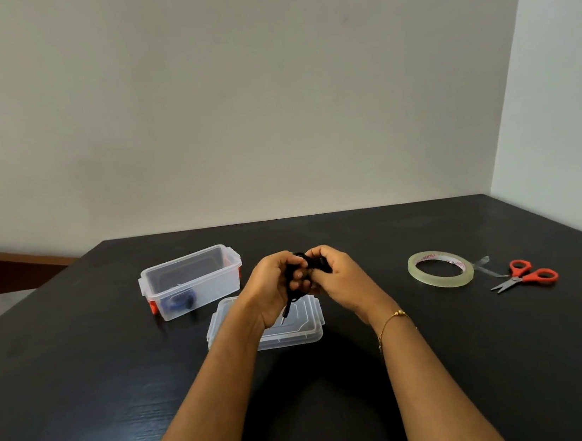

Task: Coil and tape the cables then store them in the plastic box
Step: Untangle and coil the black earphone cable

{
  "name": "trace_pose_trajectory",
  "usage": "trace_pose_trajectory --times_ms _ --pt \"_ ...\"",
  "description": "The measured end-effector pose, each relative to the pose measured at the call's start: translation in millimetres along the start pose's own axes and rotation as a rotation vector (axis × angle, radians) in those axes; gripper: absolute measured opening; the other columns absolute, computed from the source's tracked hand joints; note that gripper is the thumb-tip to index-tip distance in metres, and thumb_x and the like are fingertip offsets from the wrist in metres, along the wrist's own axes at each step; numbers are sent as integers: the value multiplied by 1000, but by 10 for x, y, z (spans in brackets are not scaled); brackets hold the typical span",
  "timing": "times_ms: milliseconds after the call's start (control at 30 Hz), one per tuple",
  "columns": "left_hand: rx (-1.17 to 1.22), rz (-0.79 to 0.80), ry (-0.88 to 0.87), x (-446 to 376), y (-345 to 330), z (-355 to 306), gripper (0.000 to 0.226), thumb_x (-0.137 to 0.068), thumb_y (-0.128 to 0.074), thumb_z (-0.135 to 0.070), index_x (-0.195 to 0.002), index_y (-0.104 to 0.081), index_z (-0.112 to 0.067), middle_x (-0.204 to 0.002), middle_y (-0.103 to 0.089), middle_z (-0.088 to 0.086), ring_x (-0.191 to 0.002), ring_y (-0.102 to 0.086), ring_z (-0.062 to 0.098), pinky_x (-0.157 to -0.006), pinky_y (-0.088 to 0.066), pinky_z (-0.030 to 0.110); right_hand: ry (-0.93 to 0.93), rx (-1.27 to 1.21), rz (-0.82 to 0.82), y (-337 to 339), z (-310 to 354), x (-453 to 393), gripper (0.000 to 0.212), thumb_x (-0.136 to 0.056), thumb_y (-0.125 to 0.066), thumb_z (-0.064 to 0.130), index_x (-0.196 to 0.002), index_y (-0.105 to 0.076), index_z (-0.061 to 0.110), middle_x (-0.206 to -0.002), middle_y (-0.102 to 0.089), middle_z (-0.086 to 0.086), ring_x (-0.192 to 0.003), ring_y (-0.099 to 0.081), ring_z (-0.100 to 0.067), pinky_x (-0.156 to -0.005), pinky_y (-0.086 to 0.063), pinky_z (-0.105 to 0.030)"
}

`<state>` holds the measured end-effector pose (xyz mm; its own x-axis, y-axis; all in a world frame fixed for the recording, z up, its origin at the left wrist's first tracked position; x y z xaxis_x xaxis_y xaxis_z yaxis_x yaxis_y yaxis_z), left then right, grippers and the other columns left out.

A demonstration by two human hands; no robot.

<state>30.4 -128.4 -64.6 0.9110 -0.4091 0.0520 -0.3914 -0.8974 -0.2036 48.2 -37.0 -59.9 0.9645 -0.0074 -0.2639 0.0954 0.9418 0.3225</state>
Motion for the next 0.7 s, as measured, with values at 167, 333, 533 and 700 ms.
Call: trace_pose_trajectory --times_ms 167,333,533,700 --pt "-166 6 -71 35 -31 -154 25 -87 -44 -9 -66 -56 -4 -49 -44 2 -47 -43 12 -70 -52 32 28 -72 -40 -47 80 -2 18 -96 -39 10 -108 -52 10 -86 -59 -3 -78 -59 -10 -79 -54 -25" --pt "-233 -181 -198 55 -1 -280 27 -86 -47 -11 -61 -54 -6 -53 -48 5 -54 -46 15 -66 -50 30 52 -212 -54 -42 113 17 17 -97 -39 13 -102 -55 14 -85 -61 -1 -79 -61 -9 -79 -55 -25" --pt "-68 -212 -111 40 -27 -153 26 -89 -46 -14 -65 -56 -9 -56 -47 3 -57 -44 13 -72 -46 29 -1 -268 -111 3 28 3 18 -95 -42 10 -97 -60 14 -87 -64 -4 -83 -63 -13 -80 -55 -25" --pt "-190 -96 -115 45 -56 -221 20 -90 -45 -9 -80 -62 -7 -63 -53 5 -61 -51 14 -78 -52 33 31 -219 -110 37 29 -7 16 -94 -47 9 -103 -60 8 -87 -64 -3 -85 -64 -14 -78 -56 -24"
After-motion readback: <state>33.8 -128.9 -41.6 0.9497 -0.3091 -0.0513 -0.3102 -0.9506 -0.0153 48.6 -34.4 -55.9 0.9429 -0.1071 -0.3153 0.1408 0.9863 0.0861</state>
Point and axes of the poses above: each hand's wrist, its own x-axis away from the middle knuckle, its own y-axis out of the back of the hand, z = x × y, the point moved 8 cm from there along -x, towards the middle knuckle
